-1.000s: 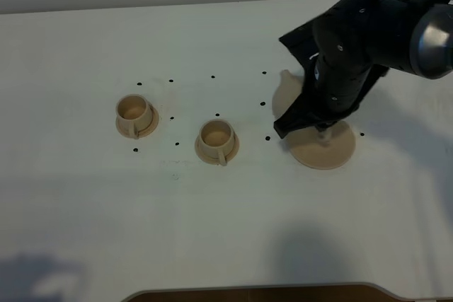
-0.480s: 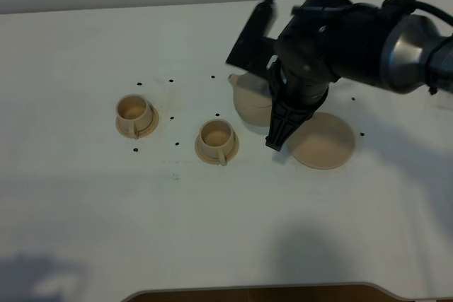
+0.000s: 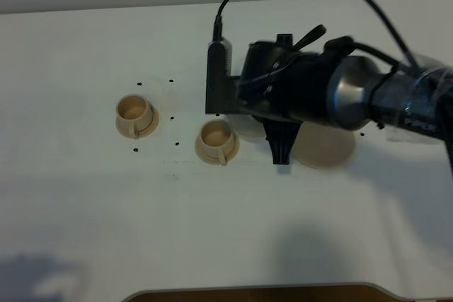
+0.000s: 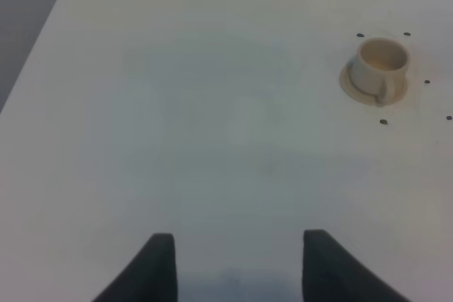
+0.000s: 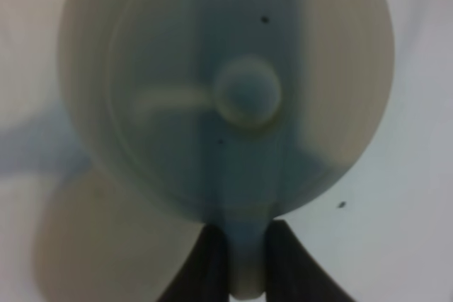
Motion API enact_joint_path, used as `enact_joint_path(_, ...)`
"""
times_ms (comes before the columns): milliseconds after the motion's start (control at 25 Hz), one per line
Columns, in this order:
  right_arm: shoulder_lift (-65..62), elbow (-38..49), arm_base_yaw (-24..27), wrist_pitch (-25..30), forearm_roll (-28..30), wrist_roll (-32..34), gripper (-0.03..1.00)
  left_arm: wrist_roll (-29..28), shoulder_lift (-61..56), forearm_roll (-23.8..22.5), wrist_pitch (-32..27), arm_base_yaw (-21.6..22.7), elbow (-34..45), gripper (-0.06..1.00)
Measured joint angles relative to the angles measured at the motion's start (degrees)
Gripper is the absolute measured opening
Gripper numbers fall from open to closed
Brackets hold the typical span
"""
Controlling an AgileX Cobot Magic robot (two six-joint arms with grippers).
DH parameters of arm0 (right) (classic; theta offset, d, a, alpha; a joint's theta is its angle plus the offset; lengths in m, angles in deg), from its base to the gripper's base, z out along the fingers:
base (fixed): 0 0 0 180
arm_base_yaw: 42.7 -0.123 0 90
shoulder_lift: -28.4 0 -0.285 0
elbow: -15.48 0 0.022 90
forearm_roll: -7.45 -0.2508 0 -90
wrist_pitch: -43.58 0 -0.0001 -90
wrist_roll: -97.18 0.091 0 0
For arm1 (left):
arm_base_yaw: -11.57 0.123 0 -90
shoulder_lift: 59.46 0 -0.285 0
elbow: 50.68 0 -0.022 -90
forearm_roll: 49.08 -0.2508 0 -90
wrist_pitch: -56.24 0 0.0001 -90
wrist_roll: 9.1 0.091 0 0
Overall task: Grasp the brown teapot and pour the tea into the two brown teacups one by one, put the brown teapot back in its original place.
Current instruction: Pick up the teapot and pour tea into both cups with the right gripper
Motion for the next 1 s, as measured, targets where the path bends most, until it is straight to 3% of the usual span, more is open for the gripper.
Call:
enact_joint_path(480,2.3,0.0,-3.7,4.3,9.7,-0.1,0.12,0.0,0.0,0.0,0.0,0.0,0.0,0.44)
enact_joint_path(1000,4.5,-0.1,-6.3,7.5,16.3,-0.9,0.12,0.0,0.0,0.0,0.0,0.0,0.0,0.44)
